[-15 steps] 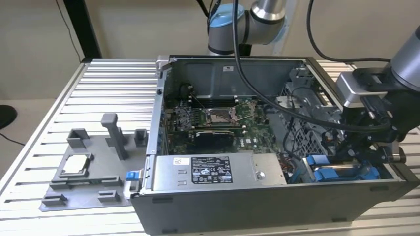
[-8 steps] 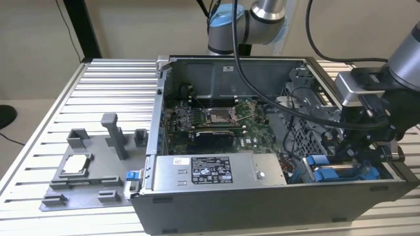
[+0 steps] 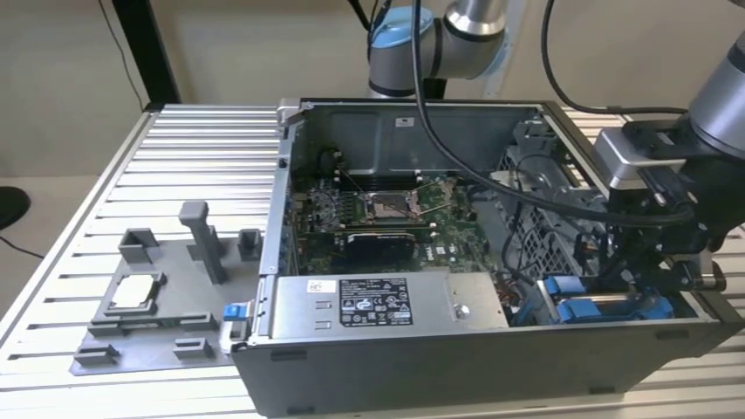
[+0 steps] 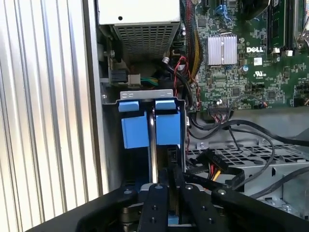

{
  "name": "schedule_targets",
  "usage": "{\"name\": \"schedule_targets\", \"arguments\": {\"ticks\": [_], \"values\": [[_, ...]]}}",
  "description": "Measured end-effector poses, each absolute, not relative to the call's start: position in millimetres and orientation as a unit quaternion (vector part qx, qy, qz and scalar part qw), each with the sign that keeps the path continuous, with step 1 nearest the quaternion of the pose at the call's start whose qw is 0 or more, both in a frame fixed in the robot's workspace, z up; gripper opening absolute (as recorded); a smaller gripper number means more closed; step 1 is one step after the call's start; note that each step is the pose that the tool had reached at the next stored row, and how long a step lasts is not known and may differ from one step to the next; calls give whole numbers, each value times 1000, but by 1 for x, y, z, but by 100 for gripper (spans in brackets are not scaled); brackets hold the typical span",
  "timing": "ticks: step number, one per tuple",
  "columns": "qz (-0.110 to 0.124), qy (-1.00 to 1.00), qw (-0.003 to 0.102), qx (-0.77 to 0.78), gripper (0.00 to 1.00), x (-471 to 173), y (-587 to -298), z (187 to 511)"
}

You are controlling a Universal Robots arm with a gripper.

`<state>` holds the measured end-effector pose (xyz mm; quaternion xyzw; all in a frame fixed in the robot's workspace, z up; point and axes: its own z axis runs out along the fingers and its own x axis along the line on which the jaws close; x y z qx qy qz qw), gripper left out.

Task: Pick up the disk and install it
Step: 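Insert the second disk wire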

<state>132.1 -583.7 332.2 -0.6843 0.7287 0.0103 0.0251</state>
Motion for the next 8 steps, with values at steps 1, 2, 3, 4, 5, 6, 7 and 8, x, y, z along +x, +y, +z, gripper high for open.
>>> {"name": "schedule_targets", "arguments": {"ticks": [1, 2, 3, 4, 5, 6, 7, 8], "values": [[11, 729, 25, -684, 0, 132, -584, 332], [11, 729, 25, -684, 0, 132, -584, 332], [11, 729, 25, -684, 0, 132, -584, 332], [11, 729, 25, -684, 0, 132, -584, 332], [11, 729, 25, -684, 0, 132, -584, 332], [11, 729, 25, -684, 0, 132, -584, 332], [11, 729, 25, -684, 0, 132, -584, 332], [11, 729, 25, -684, 0, 132, -584, 332]]}}
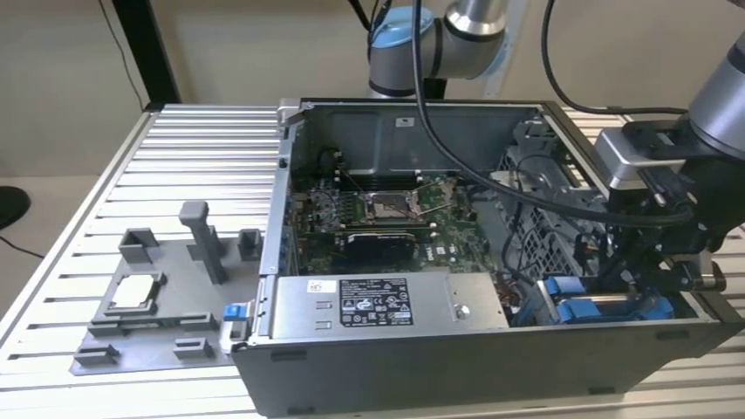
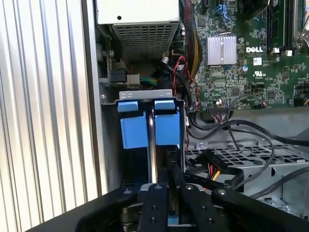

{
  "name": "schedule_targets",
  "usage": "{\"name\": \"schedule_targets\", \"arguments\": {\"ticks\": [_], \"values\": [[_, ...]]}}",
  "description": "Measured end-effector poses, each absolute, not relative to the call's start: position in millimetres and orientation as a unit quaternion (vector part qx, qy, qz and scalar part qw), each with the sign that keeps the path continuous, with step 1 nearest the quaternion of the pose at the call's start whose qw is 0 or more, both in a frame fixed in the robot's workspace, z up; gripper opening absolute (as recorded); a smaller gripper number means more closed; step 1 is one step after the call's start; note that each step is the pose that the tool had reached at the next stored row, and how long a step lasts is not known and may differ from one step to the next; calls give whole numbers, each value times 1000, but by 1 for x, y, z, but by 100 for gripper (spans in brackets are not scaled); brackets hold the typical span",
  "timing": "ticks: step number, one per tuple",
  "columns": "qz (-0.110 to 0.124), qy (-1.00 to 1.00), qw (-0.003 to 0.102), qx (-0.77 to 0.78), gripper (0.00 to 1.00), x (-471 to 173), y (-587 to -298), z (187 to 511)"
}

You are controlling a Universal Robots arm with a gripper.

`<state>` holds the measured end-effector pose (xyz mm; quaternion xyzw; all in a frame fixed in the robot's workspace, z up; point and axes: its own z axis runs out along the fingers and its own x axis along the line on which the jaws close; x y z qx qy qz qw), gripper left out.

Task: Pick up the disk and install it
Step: 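Insert the second disk wire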

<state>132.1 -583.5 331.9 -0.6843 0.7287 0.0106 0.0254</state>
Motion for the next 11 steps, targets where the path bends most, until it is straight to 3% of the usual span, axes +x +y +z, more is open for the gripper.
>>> {"name": "schedule_targets", "arguments": {"ticks": [11], "values": [[11, 729, 25, -684, 0, 132, -584, 332]]}}
